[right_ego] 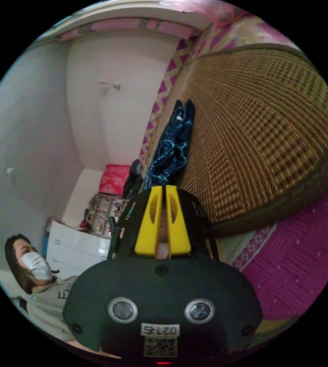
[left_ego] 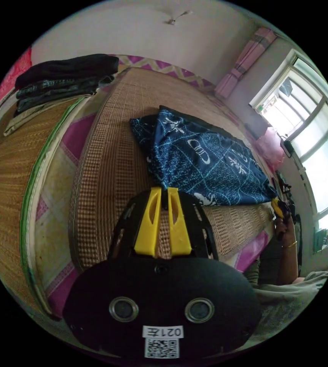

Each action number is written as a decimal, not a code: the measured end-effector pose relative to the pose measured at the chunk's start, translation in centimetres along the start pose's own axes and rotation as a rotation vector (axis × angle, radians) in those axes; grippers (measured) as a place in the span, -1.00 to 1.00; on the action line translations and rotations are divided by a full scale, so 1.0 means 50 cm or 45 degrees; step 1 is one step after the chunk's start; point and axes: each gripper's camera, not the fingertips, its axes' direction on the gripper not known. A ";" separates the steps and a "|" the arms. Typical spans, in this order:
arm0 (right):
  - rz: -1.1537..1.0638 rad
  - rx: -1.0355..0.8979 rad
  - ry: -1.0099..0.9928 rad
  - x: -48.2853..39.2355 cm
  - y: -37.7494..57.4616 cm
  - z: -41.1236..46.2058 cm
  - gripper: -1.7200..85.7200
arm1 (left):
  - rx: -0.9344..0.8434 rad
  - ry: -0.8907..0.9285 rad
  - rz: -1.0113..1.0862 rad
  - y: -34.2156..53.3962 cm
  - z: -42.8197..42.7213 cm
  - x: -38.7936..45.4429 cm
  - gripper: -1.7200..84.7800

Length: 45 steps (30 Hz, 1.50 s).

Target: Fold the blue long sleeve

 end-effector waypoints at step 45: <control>-1.109 -0.440 -0.202 -0.344 -0.066 -0.180 -0.97 | 0.437 0.752 0.960 0.073 -0.507 -0.106 -0.98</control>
